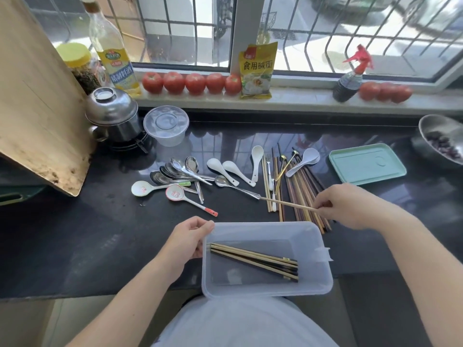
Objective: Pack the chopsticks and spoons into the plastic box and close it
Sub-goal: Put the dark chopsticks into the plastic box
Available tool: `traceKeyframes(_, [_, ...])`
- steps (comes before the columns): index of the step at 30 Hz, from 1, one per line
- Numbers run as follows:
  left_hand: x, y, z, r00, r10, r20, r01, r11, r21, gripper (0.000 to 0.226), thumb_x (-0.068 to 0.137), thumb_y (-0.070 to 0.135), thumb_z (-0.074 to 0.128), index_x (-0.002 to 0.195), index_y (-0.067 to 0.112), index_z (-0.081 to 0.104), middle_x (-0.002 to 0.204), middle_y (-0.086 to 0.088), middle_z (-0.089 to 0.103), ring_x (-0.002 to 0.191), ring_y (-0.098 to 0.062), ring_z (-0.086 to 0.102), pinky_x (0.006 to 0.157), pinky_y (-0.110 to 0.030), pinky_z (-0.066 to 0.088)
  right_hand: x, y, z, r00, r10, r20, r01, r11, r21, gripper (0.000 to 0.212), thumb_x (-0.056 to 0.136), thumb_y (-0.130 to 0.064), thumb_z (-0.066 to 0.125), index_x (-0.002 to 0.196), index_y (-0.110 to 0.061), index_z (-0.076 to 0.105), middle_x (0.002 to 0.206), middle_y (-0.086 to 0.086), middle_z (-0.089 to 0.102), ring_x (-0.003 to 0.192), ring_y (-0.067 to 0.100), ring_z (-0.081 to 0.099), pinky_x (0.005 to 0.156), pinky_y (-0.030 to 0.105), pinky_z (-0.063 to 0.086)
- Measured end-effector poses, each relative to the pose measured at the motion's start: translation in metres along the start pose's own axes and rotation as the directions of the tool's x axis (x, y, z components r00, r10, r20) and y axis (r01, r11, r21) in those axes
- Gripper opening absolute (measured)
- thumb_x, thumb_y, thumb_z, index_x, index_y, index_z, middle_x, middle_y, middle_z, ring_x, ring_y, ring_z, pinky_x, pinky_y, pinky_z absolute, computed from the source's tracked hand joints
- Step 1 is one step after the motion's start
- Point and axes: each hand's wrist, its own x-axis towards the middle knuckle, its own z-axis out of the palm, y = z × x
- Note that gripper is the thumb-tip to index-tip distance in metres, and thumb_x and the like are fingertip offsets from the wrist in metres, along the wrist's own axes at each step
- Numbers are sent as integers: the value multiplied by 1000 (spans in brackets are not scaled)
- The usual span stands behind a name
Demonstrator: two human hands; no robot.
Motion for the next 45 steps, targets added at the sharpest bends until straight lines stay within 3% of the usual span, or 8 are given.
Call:
traceKeyframes(6, [4, -3, -2, 1000, -24, 16, 24, 1000, -14, 18, 97, 33, 71, 91, 16, 67, 91, -10, 58, 83, -28, 50, 78, -41, 50, -23, -46, 29, 974, -214, 73, 132, 802, 583, 11, 94, -24, 66, 86, -31, 71, 74, -3, 69, 65, 8, 61, 68, 26, 54])
traceKeyframes(11, [4, -3, -5, 996, -73, 56, 76, 996, -55, 21, 95, 33, 73, 80, 21, 66, 92, -12, 59, 88, -30, 53, 78, -40, 52, -16, -56, 104, 947, -225, 229, 188, 967, 172, 10, 97, -28, 56, 94, -29, 65, 88, -16, 60, 81, 5, 56, 78, 21, 46])
traceKeyframes(16, [3, -3, -4, 996, -70, 50, 72, 996, -48, 20, 95, 34, 73, 83, 21, 65, 92, -13, 59, 87, -30, 52, 77, -39, 51, 12, -62, 142, 957, -158, 243, 196, 971, -138, 18, 97, -15, 49, 85, -20, 60, 91, 3, 63, 75, 21, 57, 69, 35, 52])
traceKeyframes(25, [2, -4, -3, 997, -61, 48, 63, 997, -47, 19, 97, 33, 71, 85, 19, 66, 94, -11, 62, 87, -30, 53, 77, -40, 53, 27, -76, 149, 965, -161, 208, 210, 947, -242, 13, 98, -16, 48, 101, -15, 61, 86, 3, 53, 76, 23, 49, 65, 32, 39])
traceKeyframes(31, [2, -5, -3, 999, -41, 27, 42, 999, -31, 20, 97, 32, 70, 85, 18, 66, 91, -11, 61, 85, -29, 52, 77, -40, 51, 5, -90, 55, 892, -337, 302, 184, 879, 439, 15, 97, -24, 57, 90, -16, 67, 76, 3, 71, 52, 9, 62, 53, 21, 50])
traceKeyframes(35, [3, -6, -1, 999, -42, 16, 43, 998, -39, 19, 97, 33, 71, 84, 20, 67, 91, -10, 61, 85, -28, 53, 77, -40, 50, 93, -72, 42, 998, 15, -62, 16, 882, 470, 16, 93, -22, 59, 79, -20, 66, 79, 4, 71, 66, 20, 66, 59, 29, 50])
traceKeyframes(39, [3, -7, 0, 999, -48, -10, 48, 998, -28, 20, 97, 34, 70, 82, 21, 68, 89, -8, 61, 83, -26, 55, 77, -40, 51, 160, -56, 81, 965, 261, -8, -254, 945, 203, 20, 94, -30, 60, 92, -9, 59, 95, 9, 62, 93, 33, 63, 69, 32, 45])
traceKeyframes(45, [4, -9, 2, 998, -38, -59, 37, 999, -21, 29, 92, 39, 74, 87, 11, 69, 86, -9, 58, 78, -25, 53, 75, -41, 51, 176, -68, 99, 945, 326, -41, -323, 944, 68, 26, 93, -16, 61, 116, -4, 63, 117, 16, 63, 107, 36, 63, 75, 37, 50])
